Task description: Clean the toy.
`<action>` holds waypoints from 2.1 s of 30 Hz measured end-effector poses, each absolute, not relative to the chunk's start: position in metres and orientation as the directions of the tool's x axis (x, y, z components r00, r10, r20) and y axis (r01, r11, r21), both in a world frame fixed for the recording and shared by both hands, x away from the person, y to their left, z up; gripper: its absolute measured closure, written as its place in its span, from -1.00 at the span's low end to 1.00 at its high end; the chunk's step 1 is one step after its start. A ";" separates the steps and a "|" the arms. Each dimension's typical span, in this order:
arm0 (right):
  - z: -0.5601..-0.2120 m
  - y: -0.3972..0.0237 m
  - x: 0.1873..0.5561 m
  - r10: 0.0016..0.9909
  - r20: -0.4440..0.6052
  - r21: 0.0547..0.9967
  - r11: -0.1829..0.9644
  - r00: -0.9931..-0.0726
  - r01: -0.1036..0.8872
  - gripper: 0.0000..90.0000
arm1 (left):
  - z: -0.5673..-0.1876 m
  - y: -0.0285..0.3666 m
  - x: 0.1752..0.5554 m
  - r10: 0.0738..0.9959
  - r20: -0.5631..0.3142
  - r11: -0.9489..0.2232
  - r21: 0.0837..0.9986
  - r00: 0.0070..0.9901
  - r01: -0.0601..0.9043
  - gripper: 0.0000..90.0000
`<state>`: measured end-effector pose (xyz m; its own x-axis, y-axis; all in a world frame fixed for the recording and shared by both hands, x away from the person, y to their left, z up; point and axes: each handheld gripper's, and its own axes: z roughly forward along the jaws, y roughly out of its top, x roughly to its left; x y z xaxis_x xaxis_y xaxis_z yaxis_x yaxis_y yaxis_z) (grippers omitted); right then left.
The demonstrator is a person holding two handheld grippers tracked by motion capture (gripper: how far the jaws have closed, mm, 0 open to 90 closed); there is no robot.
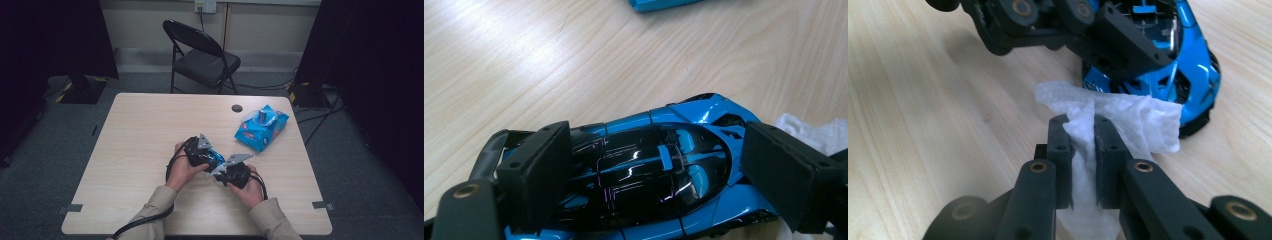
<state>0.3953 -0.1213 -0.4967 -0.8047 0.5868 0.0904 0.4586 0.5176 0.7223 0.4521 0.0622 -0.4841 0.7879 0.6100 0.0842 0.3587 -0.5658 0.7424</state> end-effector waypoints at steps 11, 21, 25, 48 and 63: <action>-0.500 -0.110 0.394 0.549 0.144 0.740 0.493 -0.823 0.458 0.80 | -0.484 0.061 0.451 0.611 0.080 -0.561 0.746 0.787 0.359 -0.70; -0.491 -0.130 0.393 0.517 0.186 0.733 0.494 -0.835 0.469 0.80 | -0.484 0.061 0.451 0.611 0.079 -0.560 0.746 0.788 0.360 -0.69; -0.484 -0.154 0.397 0.565 0.192 0.749 0.444 -0.803 0.491 0.80 | -0.484 0.061 0.452 0.610 0.081 -0.562 0.745 0.788 0.359 -0.69; -0.500 -0.157 0.440 0.706 0.166 0.739 0.373 -0.689 0.561 0.79 | -0.484 0.060 0.452 0.610 0.081 -0.565 0.742 0.788 0.361 -0.69; -0.501 -0.158 0.420 0.647 0.179 0.740 0.408 -0.741 0.535 0.80 | -0.484 0.060 0.451 0.612 0.081 -0.561 0.745 0.786 0.361 -0.69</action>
<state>0.4199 -0.1581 -0.5010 -0.7410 0.6473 0.1786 0.5347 0.4079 0.7401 0.4514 0.0604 -0.4840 0.7864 0.6125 0.0805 0.3611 -0.5615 0.7446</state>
